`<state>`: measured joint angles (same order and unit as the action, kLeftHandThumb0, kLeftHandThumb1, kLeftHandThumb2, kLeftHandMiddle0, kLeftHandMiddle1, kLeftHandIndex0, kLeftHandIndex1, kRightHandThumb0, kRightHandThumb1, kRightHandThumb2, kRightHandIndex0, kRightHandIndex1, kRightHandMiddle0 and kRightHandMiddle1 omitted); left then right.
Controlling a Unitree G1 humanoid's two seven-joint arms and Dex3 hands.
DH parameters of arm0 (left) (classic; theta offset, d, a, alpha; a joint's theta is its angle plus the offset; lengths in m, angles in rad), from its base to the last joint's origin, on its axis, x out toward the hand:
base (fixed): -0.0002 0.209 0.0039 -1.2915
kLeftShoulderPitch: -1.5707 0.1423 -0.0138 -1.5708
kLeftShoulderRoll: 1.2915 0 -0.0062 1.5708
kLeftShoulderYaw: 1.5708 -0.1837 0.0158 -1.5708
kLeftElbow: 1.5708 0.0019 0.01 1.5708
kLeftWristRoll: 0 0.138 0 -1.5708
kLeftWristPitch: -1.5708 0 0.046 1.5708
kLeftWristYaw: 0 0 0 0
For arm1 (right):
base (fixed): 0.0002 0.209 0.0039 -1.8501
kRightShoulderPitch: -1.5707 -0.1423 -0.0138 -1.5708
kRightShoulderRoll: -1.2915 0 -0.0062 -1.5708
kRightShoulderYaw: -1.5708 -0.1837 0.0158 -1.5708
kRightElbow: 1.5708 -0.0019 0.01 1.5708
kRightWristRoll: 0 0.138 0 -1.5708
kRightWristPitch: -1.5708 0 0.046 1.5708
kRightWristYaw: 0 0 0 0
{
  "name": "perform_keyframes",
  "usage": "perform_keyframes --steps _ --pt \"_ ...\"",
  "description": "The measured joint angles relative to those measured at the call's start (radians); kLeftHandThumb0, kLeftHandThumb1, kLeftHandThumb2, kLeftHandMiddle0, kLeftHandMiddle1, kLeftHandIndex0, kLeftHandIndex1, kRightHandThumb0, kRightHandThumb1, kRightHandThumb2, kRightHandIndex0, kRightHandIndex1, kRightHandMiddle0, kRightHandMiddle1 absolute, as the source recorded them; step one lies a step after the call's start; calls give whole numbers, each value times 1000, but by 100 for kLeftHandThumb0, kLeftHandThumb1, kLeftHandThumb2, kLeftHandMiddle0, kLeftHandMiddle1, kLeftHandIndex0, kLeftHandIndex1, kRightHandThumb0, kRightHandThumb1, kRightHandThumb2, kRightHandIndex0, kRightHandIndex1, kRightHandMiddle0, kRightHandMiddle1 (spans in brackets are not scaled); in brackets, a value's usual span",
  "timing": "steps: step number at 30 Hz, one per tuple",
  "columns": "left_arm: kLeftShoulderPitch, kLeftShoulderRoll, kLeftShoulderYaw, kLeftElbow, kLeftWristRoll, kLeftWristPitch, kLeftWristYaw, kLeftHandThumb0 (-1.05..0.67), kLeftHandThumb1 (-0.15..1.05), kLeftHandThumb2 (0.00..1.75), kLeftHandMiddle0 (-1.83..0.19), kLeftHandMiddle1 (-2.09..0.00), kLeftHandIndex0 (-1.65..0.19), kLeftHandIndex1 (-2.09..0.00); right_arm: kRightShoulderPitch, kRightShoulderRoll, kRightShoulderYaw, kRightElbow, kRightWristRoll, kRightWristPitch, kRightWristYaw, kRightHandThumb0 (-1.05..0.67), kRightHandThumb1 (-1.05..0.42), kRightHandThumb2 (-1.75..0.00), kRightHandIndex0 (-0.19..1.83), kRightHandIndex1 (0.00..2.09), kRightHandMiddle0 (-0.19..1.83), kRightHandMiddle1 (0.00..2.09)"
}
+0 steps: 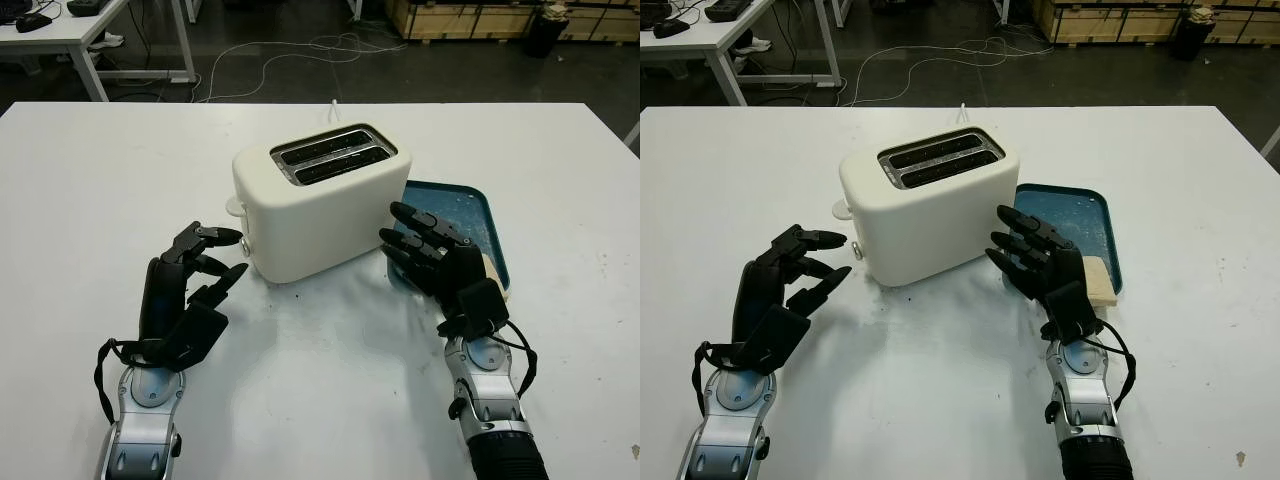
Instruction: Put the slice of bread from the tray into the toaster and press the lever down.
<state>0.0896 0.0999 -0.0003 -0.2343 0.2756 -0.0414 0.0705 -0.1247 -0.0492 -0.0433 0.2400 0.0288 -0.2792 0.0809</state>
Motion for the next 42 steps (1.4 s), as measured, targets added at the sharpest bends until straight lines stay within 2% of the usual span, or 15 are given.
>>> perform_keyframes --steps 12,16,19,23,28,34,35,39,42 --pt "-3 0 0 0 -2 -5 -2 -30 92 13 -50 -141 -54 -89 1 -4 -9 -3 1 10 11 -59 -82 0 78 19 78 0" --pt "-3 0 1 0 -2 -9 -3 -29 92 13 -51 -142 -54 -90 27 -38 -8 -46 2 -25 64 -55 -82 0 77 17 78 1" --pt "-4 0 4 0 -9 -10 -5 -29 92 14 -50 -142 -54 -90 73 -100 -21 -124 -9 -117 97 -55 -82 -1 78 14 77 0" --pt "-4 0 12 0 -32 -10 -15 -27 92 15 -48 -143 -52 -90 122 -237 -87 -204 -94 -251 109 -62 -81 0 74 9 71 0" --pt "-6 0 13 -3 -42 -10 -22 -26 92 15 -46 -146 -51 -92 186 -366 -173 -233 -196 -367 92 -63 -81 0 65 4 63 0" --pt "-6 0 14 -6 -41 -10 -21 -28 92 15 -45 -146 -51 -93 241 -449 -195 -195 -359 -379 62 -72 -81 0 52 0 49 0" --pt "-7 0 14 -6 -41 -10 -21 -28 92 15 -47 -146 -51 -93 241 -465 -194 -176 -401 -380 44 -78 -81 0 47 0 45 0" --pt "-8 0 14 -7 -41 -10 -20 -28 92 14 -47 -145 -51 -93 231 -540 -162 -105 -564 -375 -9 -91 -83 -1 32 0 32 0" --pt "-9 0 14 -7 -41 -10 -20 -28 92 14 -47 -144 -51 -93 215 -578 -129 -72 -661 -351 -54 -97 -78 0 29 0 31 1"
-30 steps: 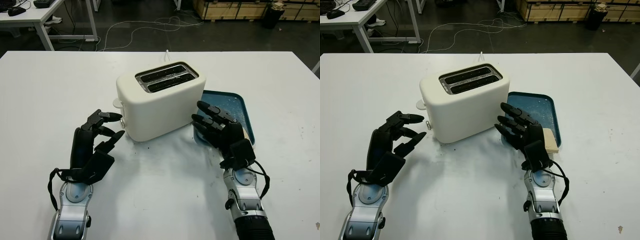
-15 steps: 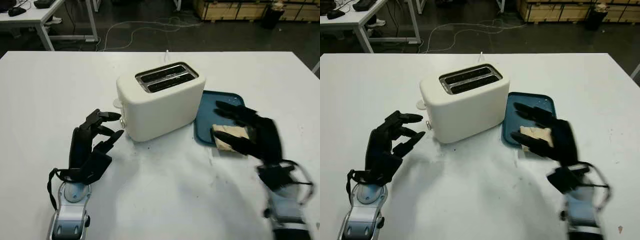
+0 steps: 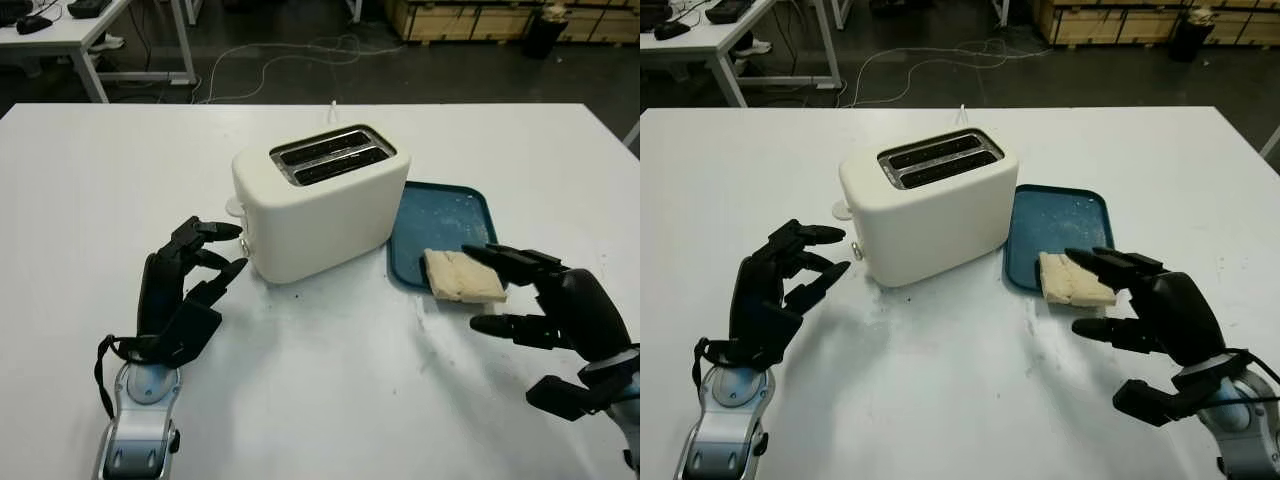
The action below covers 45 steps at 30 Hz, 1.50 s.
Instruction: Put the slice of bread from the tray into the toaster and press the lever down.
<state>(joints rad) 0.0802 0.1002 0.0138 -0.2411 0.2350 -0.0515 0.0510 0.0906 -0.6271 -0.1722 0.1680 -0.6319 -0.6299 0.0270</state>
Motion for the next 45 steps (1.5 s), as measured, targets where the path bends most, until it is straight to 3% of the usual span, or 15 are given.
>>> perform_keyframes --steps 6,9,19,33,36,38,39,40,42,45 --pt "-2 0 1 0 0 0 0 -28 92 13 -50 -147 -52 -94 -37 -20 80 79 -190 82 -214 -86 -78 0 32 2 34 2" --pt "-3 0 1 0 0 0 0 -28 92 14 -48 -144 -52 -94 -61 -19 131 146 -254 117 -340 -72 -75 0 37 4 39 3" --pt "-5 0 0 0 -4 0 -6 -27 92 13 -49 -145 -51 -94 -151 -34 279 342 -317 164 -669 -44 -81 -2 47 7 48 4" --pt "-5 0 12 -10 -24 -1 -22 -23 92 15 -47 -151 -51 -93 -184 -80 361 393 -317 171 -744 -35 -89 -2 67 16 65 9" --pt "-5 1 15 -12 -23 -1 -17 -24 92 15 -48 -148 -51 -94 -183 -102 363 364 -317 173 -706 -40 -91 -1 84 42 86 16" --pt "-5 1 16 -16 -20 -3 -13 -25 92 15 -48 -147 -51 -93 -179 -116 367 336 -320 195 -690 -51 -92 -11 86 103 100 42" --pt "-5 2 16 -17 -18 -5 -11 -25 92 15 -49 -147 -51 -93 -176 -118 367 318 -323 211 -689 -59 -92 -21 89 139 93 86" --pt "-5 3 16 -17 -14 -7 -10 -25 92 15 -50 -146 -51 -93 -174 -120 367 301 -326 228 -689 -63 -92 -26 92 156 89 111" --pt "-5 3 16 -18 -8 -13 -8 -25 92 15 -50 -146 -52 -93 -172 -126 368 273 -331 252 -689 -68 -92 -36 98 171 78 154" --pt "-5 4 17 -18 -9 -14 -6 -24 92 16 -50 -146 -51 -93 -164 -129 378 260 -346 281 -699 -68 -92 -42 99 174 71 172"
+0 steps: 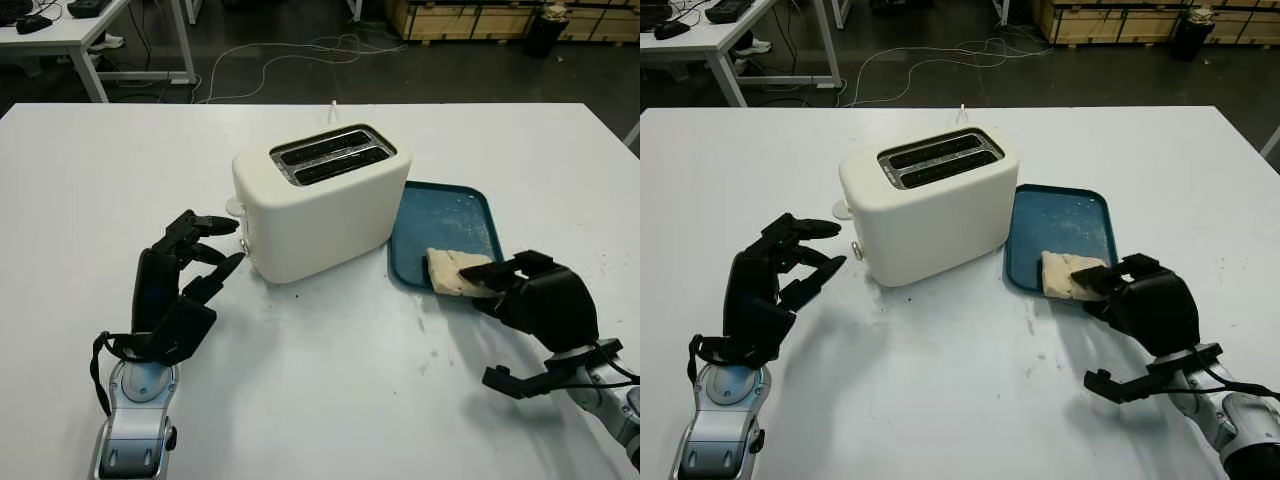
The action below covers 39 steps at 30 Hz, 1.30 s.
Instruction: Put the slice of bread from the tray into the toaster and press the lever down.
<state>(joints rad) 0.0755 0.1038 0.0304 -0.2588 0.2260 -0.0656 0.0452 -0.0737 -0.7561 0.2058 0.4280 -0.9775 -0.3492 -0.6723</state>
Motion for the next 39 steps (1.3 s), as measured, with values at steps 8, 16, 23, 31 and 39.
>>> perform_keyframes --steps 8,16,23,31,39 --pt "0 0 0 -2 0 0 0 -24 92 14 -50 -147 -51 -93 4 -8 14 -6 -16 22 -22 -65 -92 -42 93 175 69 167" --pt "0 0 -1 -2 6 -1 5 -25 92 14 -49 -144 -51 -92 -1 -15 15 -1 -15 -1 -75 -62 -92 -42 93 175 65 174" --pt "0 -1 -3 -2 8 -1 5 -25 92 14 -50 -144 -51 -92 -58 -32 1 -2 -15 -29 -153 -57 -92 -39 95 175 65 175" --pt "0 -3 -5 -2 8 -1 5 -24 92 14 -50 -144 -52 -91 -189 -100 -67 -34 43 -138 -168 -48 -92 -36 92 175 62 175" --pt "1 -3 -6 -2 12 -4 11 -25 92 13 -50 -143 -52 -91 -497 -118 -89 119 446 -415 266 -48 -92 -33 86 175 58 174"
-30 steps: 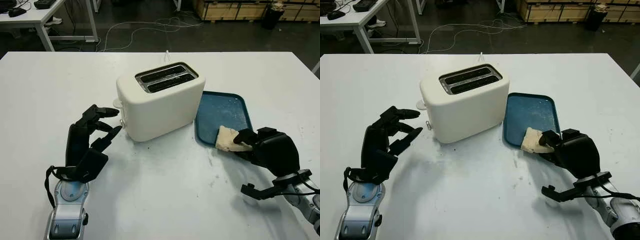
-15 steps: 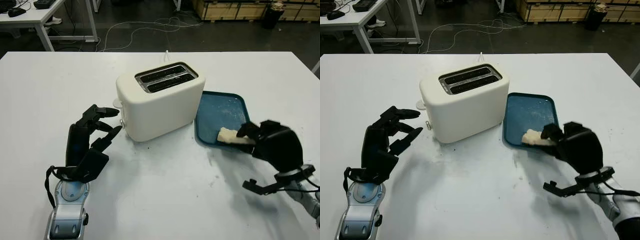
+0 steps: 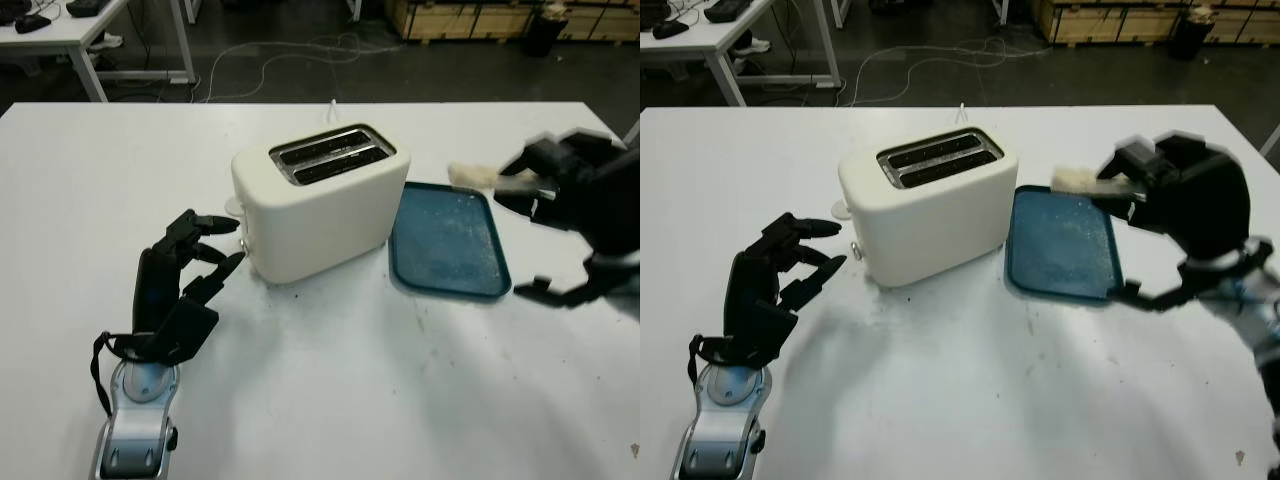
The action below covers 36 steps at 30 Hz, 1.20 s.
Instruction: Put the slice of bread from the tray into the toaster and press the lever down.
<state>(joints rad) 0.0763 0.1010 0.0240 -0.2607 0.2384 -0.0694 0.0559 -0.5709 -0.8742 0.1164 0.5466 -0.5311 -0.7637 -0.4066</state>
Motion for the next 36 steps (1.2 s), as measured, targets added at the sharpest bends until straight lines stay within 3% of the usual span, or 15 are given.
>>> perform_keyframes --steps 7,10,15,23,36 --pt "1 0 0 0 5 -1 3 -25 92 14 -49 -142 -52 -90 -322 93 -14 225 384 -17 577 -47 -92 -21 91 175 68 169" --pt "2 0 -2 0 6 0 1 -25 92 14 -49 -141 -52 -89 -476 166 -22 343 450 9 758 -53 -92 -19 97 175 75 171" --pt "2 0 -5 0 9 0 5 -26 92 13 -50 -140 -53 -88 -654 273 -40 464 513 80 982 -50 -92 -12 106 175 84 174" --pt "2 0 -8 0 8 0 6 -25 92 14 -51 -141 -53 -88 -746 373 8 532 461 235 1126 -50 -92 -18 108 175 90 175" --pt "1 0 -8 4 5 -4 10 -25 92 14 -49 -142 -53 -89 -746 425 111 539 259 256 1051 -58 -92 -22 115 175 95 175"
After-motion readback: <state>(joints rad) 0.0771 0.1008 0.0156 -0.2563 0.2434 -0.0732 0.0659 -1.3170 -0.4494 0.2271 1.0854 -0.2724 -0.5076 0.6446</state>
